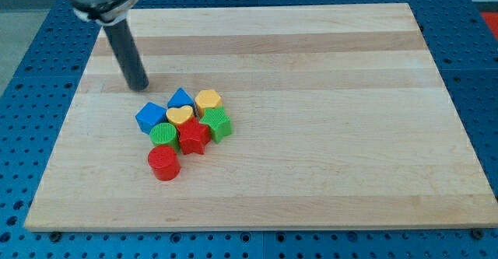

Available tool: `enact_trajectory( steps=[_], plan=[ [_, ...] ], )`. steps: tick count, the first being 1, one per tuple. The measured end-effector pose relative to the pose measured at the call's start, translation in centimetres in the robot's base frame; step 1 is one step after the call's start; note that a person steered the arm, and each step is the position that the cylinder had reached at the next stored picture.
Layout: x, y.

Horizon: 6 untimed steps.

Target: Push the cube into the yellow blocks

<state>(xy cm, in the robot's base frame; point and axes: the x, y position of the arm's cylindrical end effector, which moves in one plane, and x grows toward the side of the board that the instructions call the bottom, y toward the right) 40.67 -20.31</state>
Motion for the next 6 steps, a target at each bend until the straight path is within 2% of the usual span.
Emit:
enact_trajectory(
  steps=[1,2,4,5,6],
  plan=[
    [2.3,-0.8],
    [2.5,-0.8],
    [7.3,1.8],
    [6.9,4.5],
    [4.2,8.0]
  ],
)
